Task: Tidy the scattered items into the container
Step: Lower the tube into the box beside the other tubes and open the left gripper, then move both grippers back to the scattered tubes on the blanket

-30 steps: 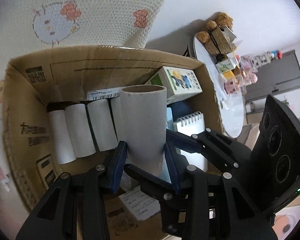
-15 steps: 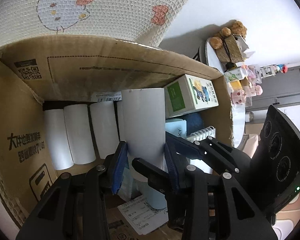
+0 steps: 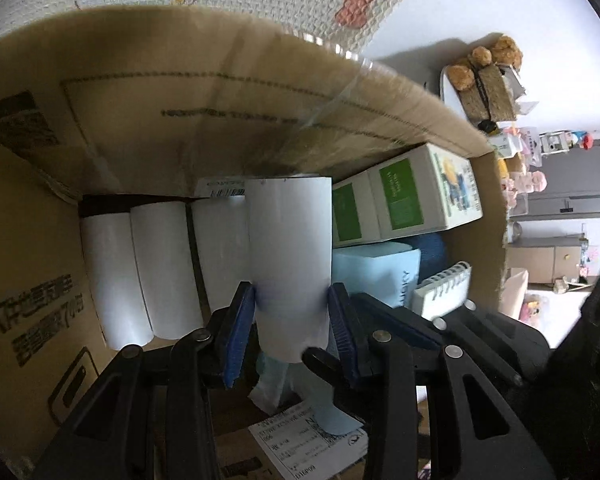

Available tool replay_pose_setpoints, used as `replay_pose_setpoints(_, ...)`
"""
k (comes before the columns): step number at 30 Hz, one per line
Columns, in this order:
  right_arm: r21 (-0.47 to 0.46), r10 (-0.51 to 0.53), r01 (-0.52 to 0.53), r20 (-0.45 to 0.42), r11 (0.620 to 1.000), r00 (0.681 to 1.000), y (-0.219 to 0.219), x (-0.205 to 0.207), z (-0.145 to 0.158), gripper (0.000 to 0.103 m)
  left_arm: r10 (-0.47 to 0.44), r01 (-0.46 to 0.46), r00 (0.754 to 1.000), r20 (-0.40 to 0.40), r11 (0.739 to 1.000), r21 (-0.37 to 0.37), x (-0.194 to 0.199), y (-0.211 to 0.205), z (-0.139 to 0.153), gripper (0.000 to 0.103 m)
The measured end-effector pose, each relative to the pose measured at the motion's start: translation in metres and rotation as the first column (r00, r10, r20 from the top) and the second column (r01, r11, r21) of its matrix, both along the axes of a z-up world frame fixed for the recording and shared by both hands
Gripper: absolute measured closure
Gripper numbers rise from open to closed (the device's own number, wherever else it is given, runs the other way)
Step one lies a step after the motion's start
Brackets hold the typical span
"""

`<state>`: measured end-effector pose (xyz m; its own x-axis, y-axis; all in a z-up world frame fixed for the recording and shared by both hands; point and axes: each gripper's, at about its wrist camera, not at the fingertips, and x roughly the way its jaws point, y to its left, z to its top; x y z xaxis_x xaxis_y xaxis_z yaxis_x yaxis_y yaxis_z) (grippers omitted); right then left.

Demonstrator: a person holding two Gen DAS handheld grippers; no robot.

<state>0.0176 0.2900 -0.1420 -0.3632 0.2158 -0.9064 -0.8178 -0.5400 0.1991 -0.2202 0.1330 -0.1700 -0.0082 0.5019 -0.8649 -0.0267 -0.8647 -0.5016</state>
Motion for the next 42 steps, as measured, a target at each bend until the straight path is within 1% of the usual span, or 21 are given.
replay_pose_setpoints(6,-0.018,-0.046,0.047,0.046,0.999,0.998,-0.007,0.002,0.002,0.077,0.008,-0.008,1.0,0.01,1.0,-0.001,0.001,0.006,-0.01,0.062)
replay_pose_setpoints(11,0.004,-0.058,0.058,0.106,0.998,0.993,-0.011,0.002,0.008,0.076,0.011,-0.011,1.0,0.009,1.0,0.002,0.0,0.007,-0.01,0.061)
replay_pose_setpoints(12,0.006,-0.056,0.056,0.106,0.998,0.993,-0.012,0.002,0.01,0.076,0.01,-0.01,1.0,0.011,1.0,0.001,0.0,0.007,-0.01,0.061)
replay_pose_setpoints(14,0.013,-0.051,0.05,0.108,0.999,0.993,-0.014,0.003,0.013,0.076,0.005,-0.005,1.0,0.006,1.0,-0.024,0.0,0.009,-0.01,0.061)
replay_pose_setpoints(15,0.011,-0.051,0.05,0.11,0.999,0.993,-0.015,0.003,0.014,0.076,0.005,-0.005,1.0,0.002,0.999,-0.047,0.001,0.009,-0.011,0.063)
replay_pose_setpoints(16,0.011,-0.053,0.052,0.112,0.999,0.992,-0.015,0.004,0.015,0.076,0.005,-0.006,1.0,-0.007,0.998,-0.066,0.001,0.007,-0.01,0.07)
replay_pose_setpoints(17,0.014,-0.051,0.05,0.117,0.999,0.992,-0.016,0.004,0.015,0.076,0.013,-0.015,1.0,-0.027,0.997,-0.072,0.0,0.007,-0.009,0.072)
replay_pose_setpoints(19,0.028,-0.047,0.044,0.136,0.999,0.99,-0.018,0.004,0.017,0.076,0.021,-0.022,0.999,-0.033,0.998,-0.053,-0.002,0.004,-0.009,0.072)
replay_pose_setpoints(20,0.031,-0.048,0.044,0.139,0.999,0.989,-0.017,0.005,0.017,0.076,0.035,-0.036,0.999,-0.032,0.999,-0.028,-0.004,0.003,-0.008,0.072)
replay_pose_setpoints(22,0.028,-0.056,0.052,0.135,0.998,0.989,-0.017,0.007,0.018,0.076,0.043,-0.043,0.998,-0.04,0.999,-0.002,-0.006,0.001,-0.007,0.072)
replay_pose_setpoints(24,0.031,-0.062,0.059,0.132,0.998,0.989,-0.017,0.009,0.02,0.076,0.041,-0.042,0.997,-0.072,0.999,-0.019,-0.006,0.001,-0.001,0.071)
replay_pose_setpoints(26,0.037,-0.064,0.06,0.132,0.998,0.989,-0.018,0.01,0.022,0.076,0.024,-0.028,0.995,-0.102,0.999,-0.035,-0.004,0.002,0.007,0.065)
replay_pose_setpoints(27,0.038,-0.065,0.061,0.131,0.997,0.989,-0.018,0.008,0.024,0.076,0.017,-0.022,0.994,-0.112,0.999,-0.038,-0.003,0.003,0.01,0.055)
replay_pose_setpoints(28,0.038,-0.067,0.062,0.13,0.997,0.989,-0.02,0.006,0.026,0.076,0.01,-0.016,0.992,-0.128,0.999,-0.041,-0.001,0.002,0.015,0.051)
replay_pose_setpoints(29,0.039,-0.067,0.062,0.13,0.997,0.989,-0.024,0.008,0.027,0.076,0.008,-0.014,0.988,-0.157,0.999,-0.041,0.002,0.001,0.022,0.048)
replay_pose_setpoints(31,0.045,-0.066,0.061,0.132,0.997,0.989,-0.026,0.007,0.03,0.076,-0.003,-0.007,0.977,-0.212,0.999,-0.044,0.005,0.001,0.034,0.048)
replay_pose_setpoints(34,0.057,-0.063,0.056,0.133,0.997,0.989,-0.029,0.003,0.035,0.077,-0.016,-0.011,0.958,-0.287,0.996,-0.092,0.013,-0.002,0.054,0.048)
replay_pose_setpoints(36,0.067,-0.057,0.048,0.138,0.997,0.989,-0.027,-0.002,0.038,0.077,-0.036,-0.008,0.939,-0.342,0.992,-0.124,0.019,-0.006,0.067,0.048)
replay_pose_setpoints(39,0.088,-0.049,0.037,0.137,0.995,0.989,-0.035,-0.007,0.046,0.077,-0.059,-0.034,0.899,-0.434,0.978,-0.204,0.033,-0.017,0.089,0.048)
replay_pose_setpoints(41,0.104,-0.049,0.036,0.122,0.994,0.991,-0.037,-0.009,0.051,0.077,-0.056,-0.048,0.876,-0.479,0.978,-0.201,0.042,-0.027,0.1,0.049)
replay_pose_setpoints(42,0.106,-0.051,0.039,0.112,0.994,0.992,-0.039,-0.011,0.053,0.077,-0.047,-0.051,0.87,-0.491,0.981,-0.185,0.046,-0.033,0.104,0.054)
